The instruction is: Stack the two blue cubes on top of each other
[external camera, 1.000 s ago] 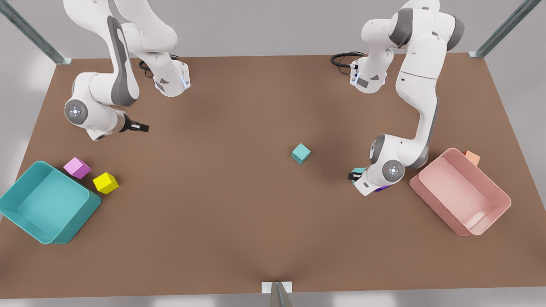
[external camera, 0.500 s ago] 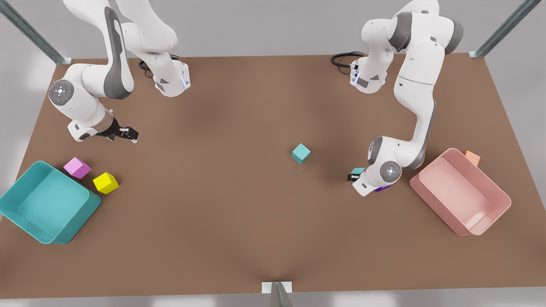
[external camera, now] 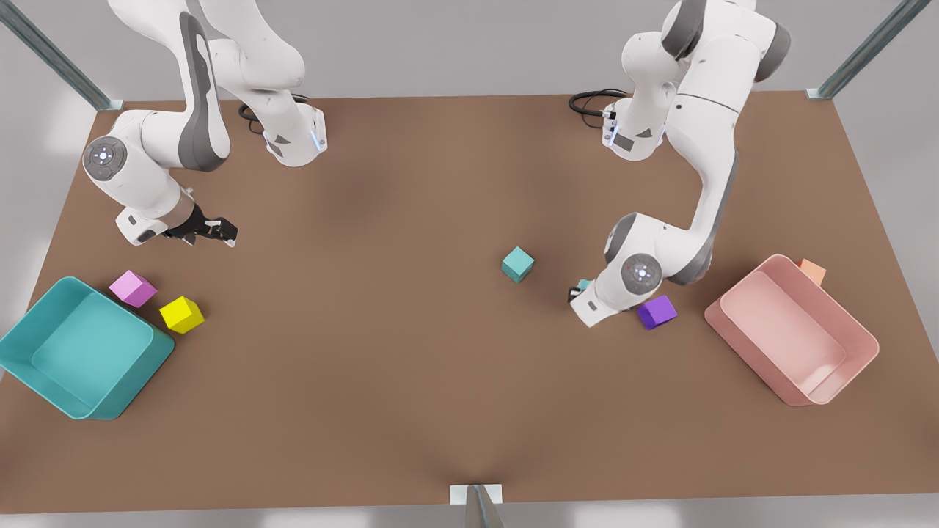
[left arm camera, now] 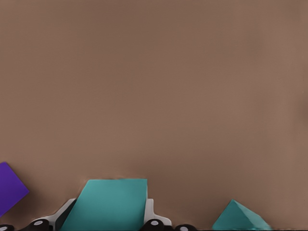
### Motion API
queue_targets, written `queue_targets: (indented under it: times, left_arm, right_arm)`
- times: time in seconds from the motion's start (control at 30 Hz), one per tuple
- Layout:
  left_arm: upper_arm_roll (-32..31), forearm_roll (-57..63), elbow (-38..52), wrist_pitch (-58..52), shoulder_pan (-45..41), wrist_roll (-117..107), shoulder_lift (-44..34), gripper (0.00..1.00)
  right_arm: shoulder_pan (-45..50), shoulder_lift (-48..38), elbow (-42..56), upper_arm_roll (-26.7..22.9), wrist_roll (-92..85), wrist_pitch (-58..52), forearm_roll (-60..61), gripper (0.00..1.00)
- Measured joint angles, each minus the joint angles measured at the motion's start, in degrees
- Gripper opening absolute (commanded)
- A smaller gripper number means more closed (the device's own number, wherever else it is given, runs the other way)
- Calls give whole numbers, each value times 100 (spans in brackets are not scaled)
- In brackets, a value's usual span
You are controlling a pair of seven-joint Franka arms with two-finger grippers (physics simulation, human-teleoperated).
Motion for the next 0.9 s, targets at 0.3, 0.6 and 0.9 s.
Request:
queue_targets:
  times: [0.3,0.6,0.9]
  left_arm:
    - [-534,3,581,-459,-628,-984,79,71]
    - [-523,305,521,-554,-1210,-1841,289,71]
    - [-522,657,275,-299,-1223,-2438,485,71]
  right_arm:
    - [0,4,6,0,-94,-2,-5,100]
    - [-131,24,90,54,-154,-58,-50,100]
    - [-114,104,94,219,-210,-72,-293,100]
